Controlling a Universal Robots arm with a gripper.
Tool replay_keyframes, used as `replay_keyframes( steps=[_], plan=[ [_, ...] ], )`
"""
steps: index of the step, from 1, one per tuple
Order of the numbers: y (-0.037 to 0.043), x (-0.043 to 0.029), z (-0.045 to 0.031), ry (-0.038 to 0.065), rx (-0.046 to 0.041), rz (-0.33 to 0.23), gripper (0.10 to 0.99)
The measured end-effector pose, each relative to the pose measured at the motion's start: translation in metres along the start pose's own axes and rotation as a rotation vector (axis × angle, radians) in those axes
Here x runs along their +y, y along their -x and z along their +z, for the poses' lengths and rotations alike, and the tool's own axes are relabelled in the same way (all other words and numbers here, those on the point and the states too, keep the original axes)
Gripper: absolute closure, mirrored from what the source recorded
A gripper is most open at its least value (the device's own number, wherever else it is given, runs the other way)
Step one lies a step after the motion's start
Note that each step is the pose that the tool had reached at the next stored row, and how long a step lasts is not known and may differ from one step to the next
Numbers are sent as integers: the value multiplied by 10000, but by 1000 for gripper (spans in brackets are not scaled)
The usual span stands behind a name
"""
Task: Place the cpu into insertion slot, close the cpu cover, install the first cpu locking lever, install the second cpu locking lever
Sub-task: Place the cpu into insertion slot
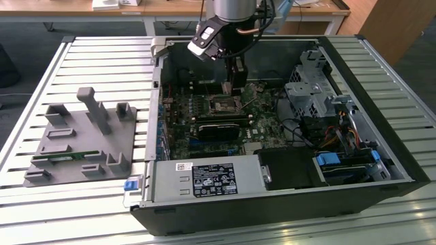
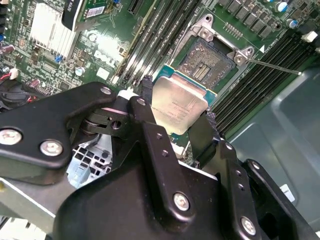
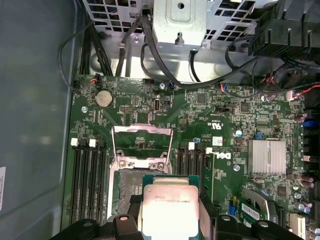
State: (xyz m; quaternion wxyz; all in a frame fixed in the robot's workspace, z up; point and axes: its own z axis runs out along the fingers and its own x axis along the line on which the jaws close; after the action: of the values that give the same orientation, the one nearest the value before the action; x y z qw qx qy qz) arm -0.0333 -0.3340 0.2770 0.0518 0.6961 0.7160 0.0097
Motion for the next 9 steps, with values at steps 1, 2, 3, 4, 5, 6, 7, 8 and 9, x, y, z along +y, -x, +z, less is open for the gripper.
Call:
replay_keyframes(
  steps=[1, 2, 3, 4, 5, 6, 7, 8, 9],
  plan=[
    [0, 0, 5, 0, 0, 0, 553],
    [-1, -1, 9, -1, 0, 0, 553],
    [-1, -1, 14, 0, 0, 0, 553],
    [-1, -2, 18, 0, 0, 0, 553],
    [-1, -2, 23, 0, 0, 0, 553],
    [-2, -2, 27, -1, 0, -1, 553],
    [-2, -3, 32, 0, 0, 0, 553],
    [-2, -3, 37, 0, 0, 0, 553],
    [-2, -4, 41, 0, 0, 0, 553]
  ],
)
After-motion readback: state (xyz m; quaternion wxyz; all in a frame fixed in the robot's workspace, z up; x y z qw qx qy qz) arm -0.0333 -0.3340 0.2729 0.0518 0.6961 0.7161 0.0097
